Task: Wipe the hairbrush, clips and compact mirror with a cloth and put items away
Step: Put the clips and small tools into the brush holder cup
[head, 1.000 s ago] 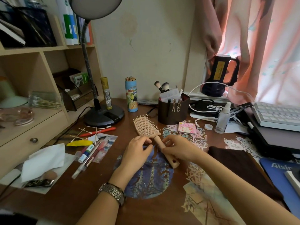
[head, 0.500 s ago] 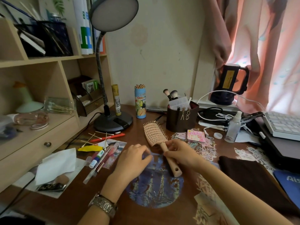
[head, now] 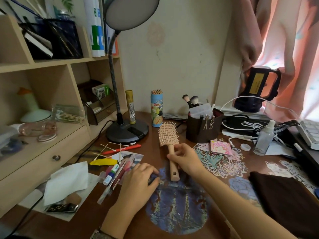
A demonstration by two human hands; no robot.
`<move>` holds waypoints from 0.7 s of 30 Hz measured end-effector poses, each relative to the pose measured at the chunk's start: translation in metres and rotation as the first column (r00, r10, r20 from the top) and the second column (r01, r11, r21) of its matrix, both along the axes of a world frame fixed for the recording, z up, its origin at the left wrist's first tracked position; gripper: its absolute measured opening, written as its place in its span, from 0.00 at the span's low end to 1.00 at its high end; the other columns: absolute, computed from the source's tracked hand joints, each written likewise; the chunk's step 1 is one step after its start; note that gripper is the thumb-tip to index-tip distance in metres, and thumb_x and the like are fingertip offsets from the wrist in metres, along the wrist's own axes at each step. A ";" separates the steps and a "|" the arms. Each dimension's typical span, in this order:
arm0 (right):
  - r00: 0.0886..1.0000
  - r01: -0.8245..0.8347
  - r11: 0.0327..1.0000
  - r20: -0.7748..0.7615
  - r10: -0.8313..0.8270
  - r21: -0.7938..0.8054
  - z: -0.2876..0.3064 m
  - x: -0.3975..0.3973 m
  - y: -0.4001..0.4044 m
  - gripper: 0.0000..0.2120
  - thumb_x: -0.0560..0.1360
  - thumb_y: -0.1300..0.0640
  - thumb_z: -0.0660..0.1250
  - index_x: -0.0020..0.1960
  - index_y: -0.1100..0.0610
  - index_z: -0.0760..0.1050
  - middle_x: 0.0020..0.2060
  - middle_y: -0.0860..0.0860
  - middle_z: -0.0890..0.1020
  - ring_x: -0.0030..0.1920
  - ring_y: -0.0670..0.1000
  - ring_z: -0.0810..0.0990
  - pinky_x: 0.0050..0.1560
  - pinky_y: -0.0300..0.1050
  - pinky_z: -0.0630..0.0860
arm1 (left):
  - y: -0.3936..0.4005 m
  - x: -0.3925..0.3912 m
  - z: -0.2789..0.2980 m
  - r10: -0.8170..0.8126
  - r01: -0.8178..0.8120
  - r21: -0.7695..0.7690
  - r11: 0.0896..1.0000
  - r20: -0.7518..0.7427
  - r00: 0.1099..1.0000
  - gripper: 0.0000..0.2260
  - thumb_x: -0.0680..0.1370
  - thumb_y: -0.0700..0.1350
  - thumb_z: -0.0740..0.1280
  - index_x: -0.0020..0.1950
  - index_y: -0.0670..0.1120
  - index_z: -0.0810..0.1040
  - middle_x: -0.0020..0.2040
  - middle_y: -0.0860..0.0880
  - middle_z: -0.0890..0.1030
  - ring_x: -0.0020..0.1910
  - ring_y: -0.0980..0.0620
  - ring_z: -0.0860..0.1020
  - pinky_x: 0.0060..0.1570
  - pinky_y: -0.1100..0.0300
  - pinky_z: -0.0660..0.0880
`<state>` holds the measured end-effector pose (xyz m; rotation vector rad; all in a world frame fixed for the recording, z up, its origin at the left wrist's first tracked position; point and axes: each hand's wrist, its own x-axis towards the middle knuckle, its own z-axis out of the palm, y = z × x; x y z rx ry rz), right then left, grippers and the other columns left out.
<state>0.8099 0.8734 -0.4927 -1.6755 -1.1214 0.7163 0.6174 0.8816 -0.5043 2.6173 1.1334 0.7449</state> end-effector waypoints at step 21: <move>0.982 0.147 0.988 -0.129 -0.140 0.041 -0.006 -0.038 0.048 0.17 0.68 0.55 0.75 0.52 0.52 0.71 0.41 0.50 0.79 0.38 0.49 0.80 0.37 0.39 0.78 | -0.006 -0.006 0.003 0.096 -0.096 -0.018 0.995 0.029 0.995 0.09 0.76 0.57 0.63 0.52 0.56 0.74 0.50 0.59 0.72 0.56 0.59 0.68 0.54 0.68 0.63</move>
